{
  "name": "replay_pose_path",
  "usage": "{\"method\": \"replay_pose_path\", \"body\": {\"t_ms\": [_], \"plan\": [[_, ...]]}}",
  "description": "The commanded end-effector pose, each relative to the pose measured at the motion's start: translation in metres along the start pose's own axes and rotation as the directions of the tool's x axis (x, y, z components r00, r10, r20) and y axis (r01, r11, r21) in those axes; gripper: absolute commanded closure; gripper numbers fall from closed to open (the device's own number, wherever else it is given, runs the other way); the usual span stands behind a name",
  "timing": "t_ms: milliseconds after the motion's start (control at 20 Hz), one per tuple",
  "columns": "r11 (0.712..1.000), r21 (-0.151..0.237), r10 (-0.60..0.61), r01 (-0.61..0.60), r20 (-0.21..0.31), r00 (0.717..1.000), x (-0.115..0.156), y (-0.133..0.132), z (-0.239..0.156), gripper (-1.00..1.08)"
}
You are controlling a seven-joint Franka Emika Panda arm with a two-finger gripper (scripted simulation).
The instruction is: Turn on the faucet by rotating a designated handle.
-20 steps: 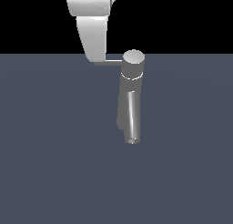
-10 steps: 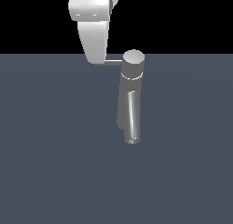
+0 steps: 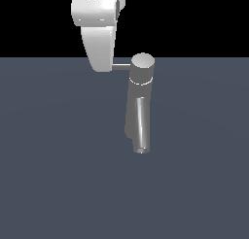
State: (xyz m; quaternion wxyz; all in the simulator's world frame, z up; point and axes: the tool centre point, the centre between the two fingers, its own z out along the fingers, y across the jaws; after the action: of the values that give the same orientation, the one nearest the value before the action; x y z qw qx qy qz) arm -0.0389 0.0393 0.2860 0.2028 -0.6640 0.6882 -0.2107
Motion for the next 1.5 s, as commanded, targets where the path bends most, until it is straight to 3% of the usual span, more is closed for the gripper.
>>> {"method": "replay_pose_path", "body": {"t_ms": [0, 800, 900, 1450], "plan": [[1.0, 0.0, 0.0, 0.0, -0.001, 1.0, -0.001, 0.008, 0.0, 1.08], [1.0, 0.0, 0.001, -0.001, -0.002, 1.0, -0.005, 0.06, 0.0, 1.08], [1.0, 0.008, -0.005, 0.005, 0.004, 1.0, -0.009, 0.052, -0.001, 1.08], [1.0, 0.006, -0.004, 0.004, 0.003, 1.0, 0.004, 0.069, 0.0, 1.08]]}}
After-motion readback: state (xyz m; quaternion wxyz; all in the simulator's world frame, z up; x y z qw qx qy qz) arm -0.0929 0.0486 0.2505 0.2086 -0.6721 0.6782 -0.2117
